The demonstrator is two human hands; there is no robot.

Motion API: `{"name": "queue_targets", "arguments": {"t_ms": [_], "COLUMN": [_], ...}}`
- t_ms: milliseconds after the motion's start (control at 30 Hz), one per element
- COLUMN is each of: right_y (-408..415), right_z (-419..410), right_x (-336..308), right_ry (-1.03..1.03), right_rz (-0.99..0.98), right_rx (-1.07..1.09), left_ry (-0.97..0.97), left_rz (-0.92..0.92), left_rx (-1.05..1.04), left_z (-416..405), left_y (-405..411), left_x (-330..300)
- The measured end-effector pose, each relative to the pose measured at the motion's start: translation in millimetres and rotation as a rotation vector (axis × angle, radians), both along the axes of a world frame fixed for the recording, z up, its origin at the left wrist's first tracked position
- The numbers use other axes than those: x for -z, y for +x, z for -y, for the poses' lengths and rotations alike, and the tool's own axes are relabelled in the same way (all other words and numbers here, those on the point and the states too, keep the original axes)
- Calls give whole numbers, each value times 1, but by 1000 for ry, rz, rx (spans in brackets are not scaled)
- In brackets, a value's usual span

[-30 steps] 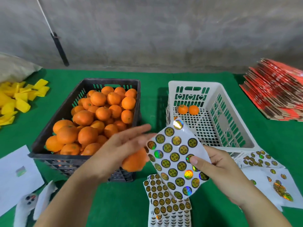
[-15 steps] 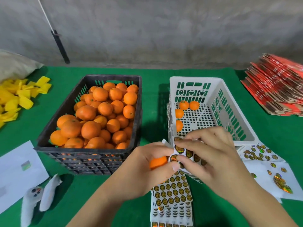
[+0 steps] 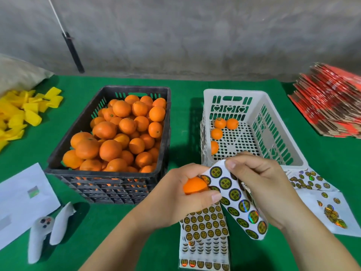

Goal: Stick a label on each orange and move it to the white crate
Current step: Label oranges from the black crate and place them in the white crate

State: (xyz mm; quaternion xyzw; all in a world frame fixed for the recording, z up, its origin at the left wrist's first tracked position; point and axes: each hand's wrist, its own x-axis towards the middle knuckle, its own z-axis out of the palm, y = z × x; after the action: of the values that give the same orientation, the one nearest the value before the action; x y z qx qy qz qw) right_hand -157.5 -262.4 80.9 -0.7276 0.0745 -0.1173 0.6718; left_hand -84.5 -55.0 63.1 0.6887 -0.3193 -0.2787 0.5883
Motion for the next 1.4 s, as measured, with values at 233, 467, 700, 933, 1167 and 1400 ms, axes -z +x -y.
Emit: {"name": "queue_targets", "arguments": {"t_ms": [233, 467, 700, 933, 1167, 1400], "right_y": [-16, -14, -15, 0, 9, 29], "right_z": [-13, -40, -28, -15, 8, 43], "right_x": [-7, 31, 30, 24, 18, 21], "right_ry": [-763, -1010, -1041, -1124, -767, -502], "right_rz": [542, 472, 282, 410, 563, -71], "right_rx": [311, 123, -50, -184, -104, 184], "left_ry": [-195, -405, -449, -524, -469, -356], "left_rz": [-628, -852, -1002, -1191, -1053, -531], "left_rx": [-336, -348, -188, -160, -393, -480], "left_z": [17, 29, 25, 22, 24, 13], "left_y": [-3, -14, -13, -12, 2, 20], "left_x": [17, 8, -11, -10, 3, 20]}}
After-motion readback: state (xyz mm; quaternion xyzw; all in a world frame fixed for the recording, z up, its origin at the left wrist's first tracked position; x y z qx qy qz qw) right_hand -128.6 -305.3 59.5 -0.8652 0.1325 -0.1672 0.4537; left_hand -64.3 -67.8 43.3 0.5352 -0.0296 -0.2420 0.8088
